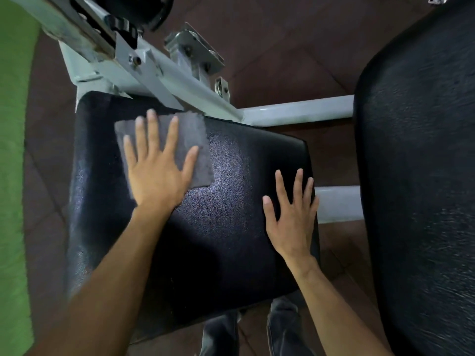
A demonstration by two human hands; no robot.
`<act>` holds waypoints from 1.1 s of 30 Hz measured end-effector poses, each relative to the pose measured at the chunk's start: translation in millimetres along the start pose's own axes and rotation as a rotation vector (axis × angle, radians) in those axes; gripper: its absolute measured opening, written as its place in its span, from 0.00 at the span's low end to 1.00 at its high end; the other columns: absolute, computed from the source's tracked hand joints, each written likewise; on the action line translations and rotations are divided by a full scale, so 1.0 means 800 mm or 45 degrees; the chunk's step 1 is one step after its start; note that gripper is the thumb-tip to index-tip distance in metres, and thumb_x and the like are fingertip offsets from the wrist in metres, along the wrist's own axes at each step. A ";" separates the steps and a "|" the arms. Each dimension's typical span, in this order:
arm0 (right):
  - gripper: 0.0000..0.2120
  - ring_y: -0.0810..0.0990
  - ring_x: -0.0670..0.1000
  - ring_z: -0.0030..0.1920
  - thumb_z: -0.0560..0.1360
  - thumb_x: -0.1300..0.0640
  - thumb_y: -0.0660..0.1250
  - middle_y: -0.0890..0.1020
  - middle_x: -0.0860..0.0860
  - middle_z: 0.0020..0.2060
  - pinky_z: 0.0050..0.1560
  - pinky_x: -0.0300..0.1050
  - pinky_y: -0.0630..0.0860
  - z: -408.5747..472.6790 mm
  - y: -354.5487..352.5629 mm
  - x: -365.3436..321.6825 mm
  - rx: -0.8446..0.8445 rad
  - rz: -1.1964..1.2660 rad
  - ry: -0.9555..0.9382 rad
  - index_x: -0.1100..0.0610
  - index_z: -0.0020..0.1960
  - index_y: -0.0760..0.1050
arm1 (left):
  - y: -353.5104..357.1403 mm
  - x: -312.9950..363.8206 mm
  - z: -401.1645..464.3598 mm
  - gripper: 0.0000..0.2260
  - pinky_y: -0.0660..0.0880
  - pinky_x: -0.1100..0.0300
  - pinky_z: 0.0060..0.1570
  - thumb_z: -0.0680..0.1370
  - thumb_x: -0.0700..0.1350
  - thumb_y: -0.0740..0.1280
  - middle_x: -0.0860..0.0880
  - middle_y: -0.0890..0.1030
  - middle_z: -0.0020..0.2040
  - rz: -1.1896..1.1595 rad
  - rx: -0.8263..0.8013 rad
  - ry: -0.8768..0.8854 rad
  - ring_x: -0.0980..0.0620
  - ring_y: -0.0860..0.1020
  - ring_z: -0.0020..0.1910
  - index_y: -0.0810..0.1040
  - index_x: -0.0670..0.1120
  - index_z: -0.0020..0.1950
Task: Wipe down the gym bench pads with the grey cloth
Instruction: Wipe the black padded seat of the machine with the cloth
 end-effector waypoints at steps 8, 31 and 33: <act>0.32 0.41 0.62 0.79 0.80 0.33 0.47 0.45 0.58 0.80 0.75 0.68 0.47 0.020 0.001 -0.032 0.008 -0.031 0.018 0.42 0.80 0.47 | 0.037 0.064 -0.143 0.33 0.44 0.39 0.78 0.81 0.65 0.50 0.42 0.42 0.82 -0.035 -0.107 -0.034 0.41 0.41 0.81 0.48 0.53 0.82; 0.32 0.43 0.60 0.79 0.80 0.33 0.48 0.46 0.56 0.81 0.76 0.67 0.46 0.017 0.001 -0.030 0.007 -0.049 0.025 0.42 0.80 0.47 | 0.021 0.020 -0.137 0.35 0.44 0.39 0.78 0.79 0.67 0.53 0.42 0.44 0.82 0.011 -0.051 -0.116 0.40 0.43 0.81 0.50 0.53 0.82; 0.32 0.42 0.60 0.79 0.80 0.33 0.47 0.45 0.55 0.81 0.76 0.66 0.46 0.016 0.002 -0.029 0.004 -0.043 0.010 0.41 0.80 0.46 | 0.017 0.030 -0.084 0.34 0.43 0.41 0.78 0.80 0.68 0.50 0.44 0.43 0.82 0.008 -0.036 0.011 0.42 0.42 0.81 0.47 0.55 0.82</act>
Point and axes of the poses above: each hand's wrist, its own z-axis towards the middle knuckle, its own y-axis out of the palm, x = y × z, the point moved 10 cm from there along z, towards the middle knuckle
